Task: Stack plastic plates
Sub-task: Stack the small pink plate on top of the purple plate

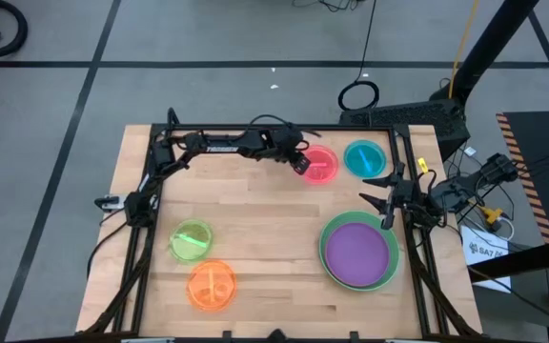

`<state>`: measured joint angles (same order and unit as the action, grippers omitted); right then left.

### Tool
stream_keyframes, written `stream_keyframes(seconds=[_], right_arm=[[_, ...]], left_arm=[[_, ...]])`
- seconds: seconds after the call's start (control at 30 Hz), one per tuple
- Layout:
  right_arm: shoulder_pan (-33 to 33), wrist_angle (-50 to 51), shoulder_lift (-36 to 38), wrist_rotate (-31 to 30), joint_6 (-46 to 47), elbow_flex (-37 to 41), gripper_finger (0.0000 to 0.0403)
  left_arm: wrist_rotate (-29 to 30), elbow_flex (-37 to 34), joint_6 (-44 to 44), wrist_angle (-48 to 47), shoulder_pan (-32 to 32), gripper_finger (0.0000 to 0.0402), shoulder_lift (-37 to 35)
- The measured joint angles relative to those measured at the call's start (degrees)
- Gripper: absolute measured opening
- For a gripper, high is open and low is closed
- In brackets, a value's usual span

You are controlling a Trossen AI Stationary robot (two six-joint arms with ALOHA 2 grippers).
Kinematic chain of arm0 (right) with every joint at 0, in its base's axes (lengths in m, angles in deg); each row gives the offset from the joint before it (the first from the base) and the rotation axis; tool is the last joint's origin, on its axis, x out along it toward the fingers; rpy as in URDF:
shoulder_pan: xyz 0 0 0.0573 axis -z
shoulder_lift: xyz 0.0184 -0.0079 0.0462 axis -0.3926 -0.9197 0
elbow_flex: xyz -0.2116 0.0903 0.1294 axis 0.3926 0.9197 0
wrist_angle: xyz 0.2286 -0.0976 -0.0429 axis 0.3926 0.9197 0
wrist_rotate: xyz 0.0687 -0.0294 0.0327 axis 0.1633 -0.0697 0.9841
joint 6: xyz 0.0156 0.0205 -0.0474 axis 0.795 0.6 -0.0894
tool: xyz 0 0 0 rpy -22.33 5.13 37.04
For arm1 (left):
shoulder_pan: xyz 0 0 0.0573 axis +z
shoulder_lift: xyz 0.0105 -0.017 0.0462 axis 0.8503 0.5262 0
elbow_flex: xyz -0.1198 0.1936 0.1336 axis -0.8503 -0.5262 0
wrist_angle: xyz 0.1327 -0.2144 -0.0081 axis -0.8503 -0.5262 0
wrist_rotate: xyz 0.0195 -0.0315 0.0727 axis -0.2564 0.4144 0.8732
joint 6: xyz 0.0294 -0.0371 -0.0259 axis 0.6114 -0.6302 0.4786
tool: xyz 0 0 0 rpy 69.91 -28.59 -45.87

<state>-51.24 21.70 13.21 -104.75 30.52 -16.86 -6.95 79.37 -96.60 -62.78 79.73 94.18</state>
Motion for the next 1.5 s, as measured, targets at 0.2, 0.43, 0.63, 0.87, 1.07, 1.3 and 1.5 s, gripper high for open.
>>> stream_keyframes(seconds=[0.2, 0.43, 0.63, 0.87, 1.07, 1.3, 1.5], right_arm=[[0.0, 0.0, 0.0, 0.0, -0.1, 0.0, 0.018], [0.0, 0.0, 0.0, 0.0, 0.0, 0.0, 0.018], [0.0, -0.1, 0.0, 0.0, -0.1, 0.0, 0.018], [0.0, 0.0, 0.0, -0.2, 0.2, 0.0, 0.018], [0.0, -0.2, 0.0, -4.1, 6.5, 0.0, 0.018], [0.0, -0.6, -1.9, -4.6, 16.5, -0.1, 0.018], [0.0, -2.3, -9.5, -4.5, 25.6, -0.1, 0.018]], left_arm=[[-2.0, 0.0, -0.4, -2.2, 0.0, 0.0186, 0.0], [-2.4, 0.0, -0.7, -0.4, -0.8, 0.0186, 2.1], [-1.3, 0.0, -0.8, -1.0, -1.2, 0.0186, 2.1], [1.4, 0.0, 1.0, -0.1, -2.0, 0.0186, 2.1], [2.7, 0.0, 8.4, 1.1, -4.5, 0.0186, -0.3], [12.2, 0.0, 17.9, -3.9, -7.8, 0.0186, -7.0], [14.3, -5.1, 24.5, -5.5, -9.3, 0.0186, -15.6]])
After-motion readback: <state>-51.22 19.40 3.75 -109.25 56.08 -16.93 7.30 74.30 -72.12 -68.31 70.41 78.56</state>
